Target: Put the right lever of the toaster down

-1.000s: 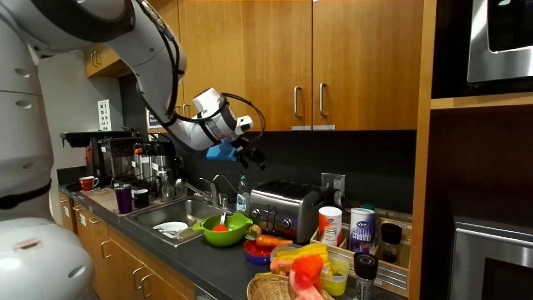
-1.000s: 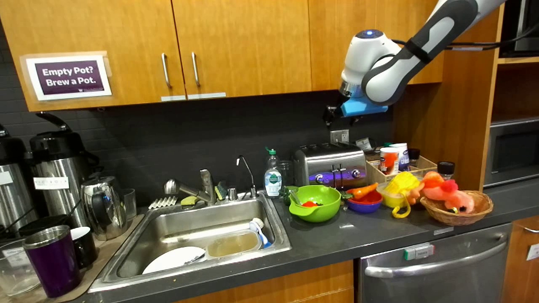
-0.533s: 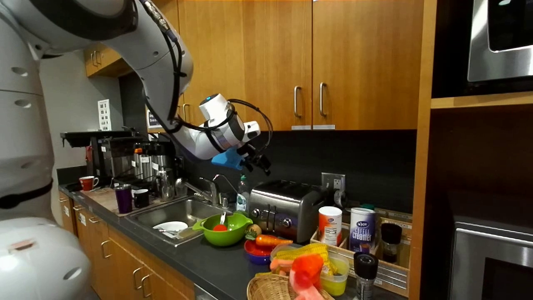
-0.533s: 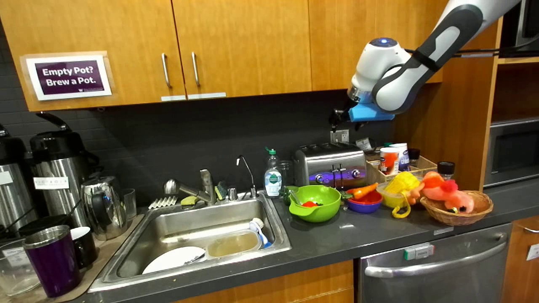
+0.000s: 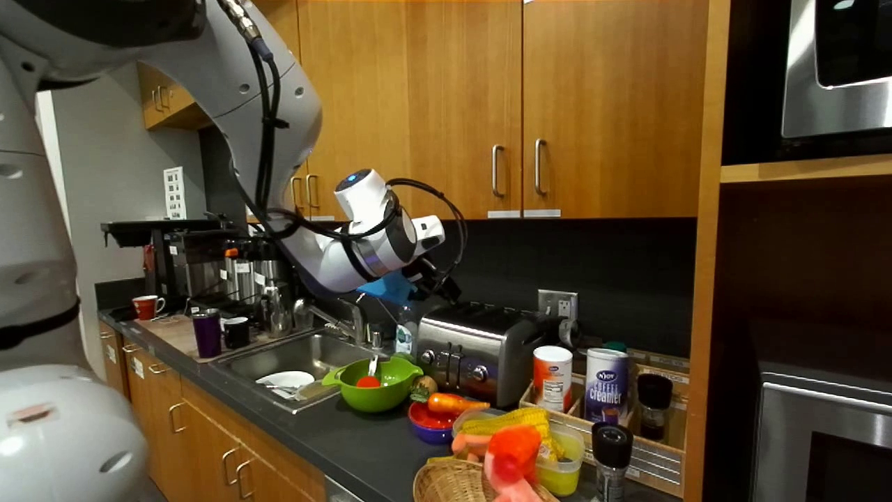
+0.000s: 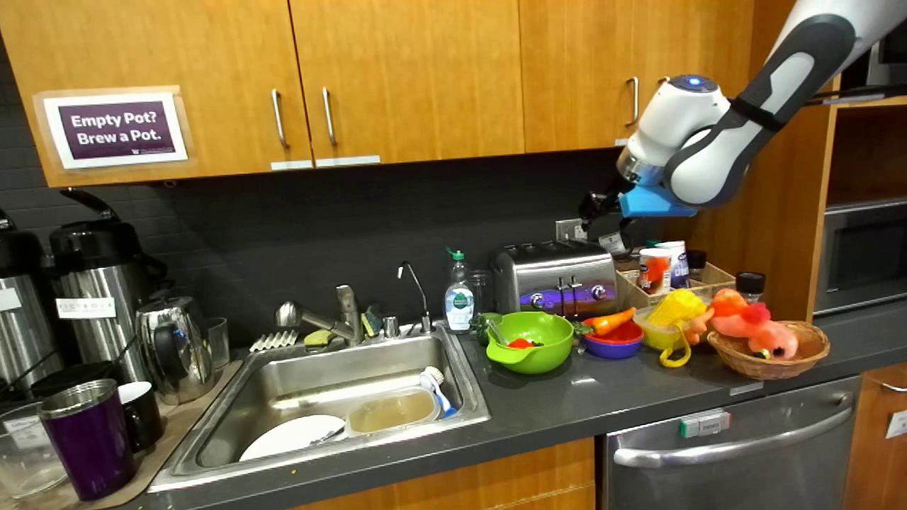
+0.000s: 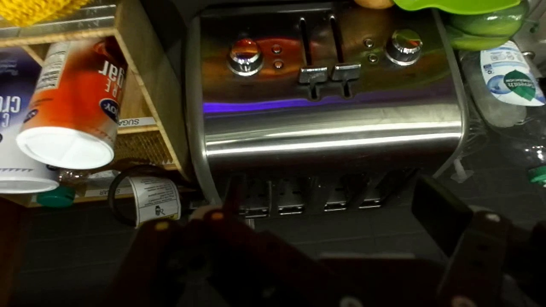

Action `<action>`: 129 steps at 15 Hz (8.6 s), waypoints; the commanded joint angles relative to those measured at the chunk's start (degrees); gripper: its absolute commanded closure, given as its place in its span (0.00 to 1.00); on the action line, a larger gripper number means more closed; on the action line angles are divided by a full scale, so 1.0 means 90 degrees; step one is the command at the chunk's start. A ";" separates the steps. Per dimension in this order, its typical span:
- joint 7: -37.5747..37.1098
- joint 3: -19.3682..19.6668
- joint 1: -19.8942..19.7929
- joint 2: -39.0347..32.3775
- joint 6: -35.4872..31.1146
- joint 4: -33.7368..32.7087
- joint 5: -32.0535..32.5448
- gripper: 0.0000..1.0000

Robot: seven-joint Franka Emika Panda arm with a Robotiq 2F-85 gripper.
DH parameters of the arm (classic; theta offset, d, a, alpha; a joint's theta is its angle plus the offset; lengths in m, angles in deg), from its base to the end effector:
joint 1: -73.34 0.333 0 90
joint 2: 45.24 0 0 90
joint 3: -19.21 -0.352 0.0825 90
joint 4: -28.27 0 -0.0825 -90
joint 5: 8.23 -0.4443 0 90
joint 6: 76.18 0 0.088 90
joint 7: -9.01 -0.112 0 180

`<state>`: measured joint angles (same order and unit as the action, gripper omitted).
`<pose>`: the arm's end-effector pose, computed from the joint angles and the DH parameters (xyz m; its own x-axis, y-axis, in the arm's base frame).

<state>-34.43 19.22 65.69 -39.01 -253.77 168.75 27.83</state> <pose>0.5510 -0.0247 0.4085 0.6900 -0.2228 0.6887 -0.2412 -0.9678 -0.0715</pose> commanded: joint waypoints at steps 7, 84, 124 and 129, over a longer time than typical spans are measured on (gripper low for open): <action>0.0208 0.0143 -0.0001 0.0263 -0.0248 0.0398 0.0001 0.00; -0.0043 -0.0571 -0.0852 -0.2739 -0.2323 -0.1190 -0.0405 1.00; 0.0032 -0.1787 -0.1969 -0.3185 -0.1878 -0.1418 -0.0392 0.78; 0.0131 -0.1636 -0.1819 -0.3183 -0.1951 -0.1387 -0.0512 0.74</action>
<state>-33.25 4.49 49.33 -67.65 -271.33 156.27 23.22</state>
